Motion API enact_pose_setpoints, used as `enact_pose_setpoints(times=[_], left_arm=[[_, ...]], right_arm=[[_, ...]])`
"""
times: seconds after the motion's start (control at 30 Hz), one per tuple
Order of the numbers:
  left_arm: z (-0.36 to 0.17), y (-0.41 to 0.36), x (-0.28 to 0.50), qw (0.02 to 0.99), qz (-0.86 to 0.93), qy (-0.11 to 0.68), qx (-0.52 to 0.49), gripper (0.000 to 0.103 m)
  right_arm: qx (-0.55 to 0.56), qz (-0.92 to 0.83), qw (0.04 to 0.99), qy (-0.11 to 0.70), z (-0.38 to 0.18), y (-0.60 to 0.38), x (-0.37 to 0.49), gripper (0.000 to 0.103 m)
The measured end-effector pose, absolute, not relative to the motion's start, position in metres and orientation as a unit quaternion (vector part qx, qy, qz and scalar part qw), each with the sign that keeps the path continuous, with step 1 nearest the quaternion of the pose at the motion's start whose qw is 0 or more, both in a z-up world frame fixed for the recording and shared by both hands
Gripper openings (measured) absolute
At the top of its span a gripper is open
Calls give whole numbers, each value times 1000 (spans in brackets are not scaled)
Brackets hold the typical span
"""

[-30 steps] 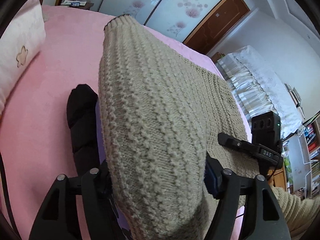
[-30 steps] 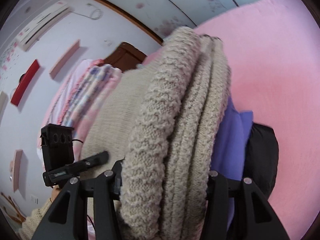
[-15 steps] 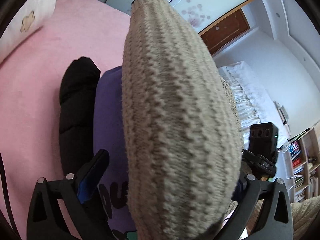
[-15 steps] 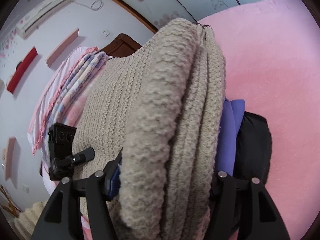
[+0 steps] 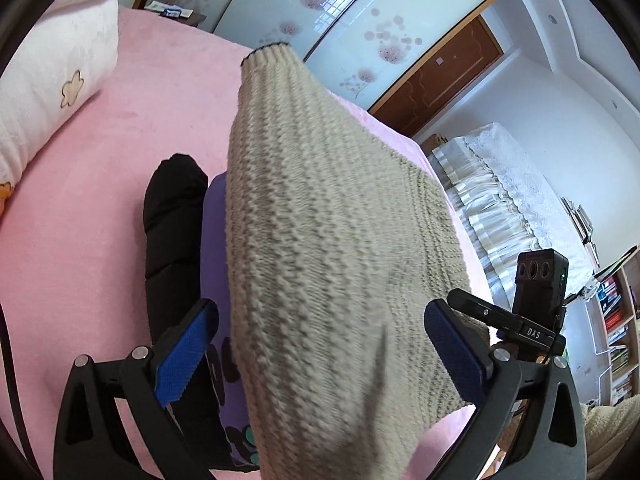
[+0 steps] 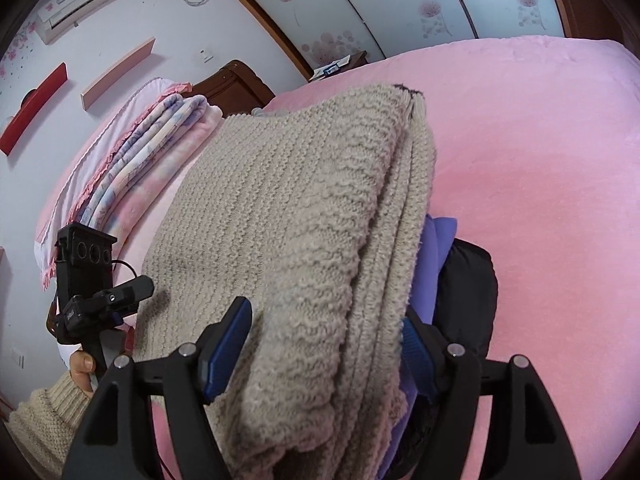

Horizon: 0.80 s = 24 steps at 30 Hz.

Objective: Fold large clothes
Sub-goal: 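Lower the cardigan onto the purple and black stack and open both tools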

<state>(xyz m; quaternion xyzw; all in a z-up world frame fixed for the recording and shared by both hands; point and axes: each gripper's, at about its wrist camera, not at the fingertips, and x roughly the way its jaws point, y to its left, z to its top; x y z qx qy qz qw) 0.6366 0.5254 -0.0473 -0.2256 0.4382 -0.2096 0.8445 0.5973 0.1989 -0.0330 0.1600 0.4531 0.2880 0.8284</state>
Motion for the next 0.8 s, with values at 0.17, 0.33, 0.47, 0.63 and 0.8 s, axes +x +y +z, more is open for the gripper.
enact_pose_setpoints(times=[0.17,0.33,0.47,0.63,0.8], left_arm=[[-32,524,621,856,-200,419,-228,102],[-8,521,593,870,-183,399,-226,102],[9,512,567,884,-162,373,-231,102],[35,480,528,901,-139,350,-214,102],[54,420,483,909,-138,334,-205,102]], right_arm=[[165,285,832,446,-27,191,588,72],[163,292,846,416,-12,177,570,72],[150,293,861,388,4,164,550,72],[149,293,867,374,14,145,522,72],[146,293,869,371,16,110,475,72]])
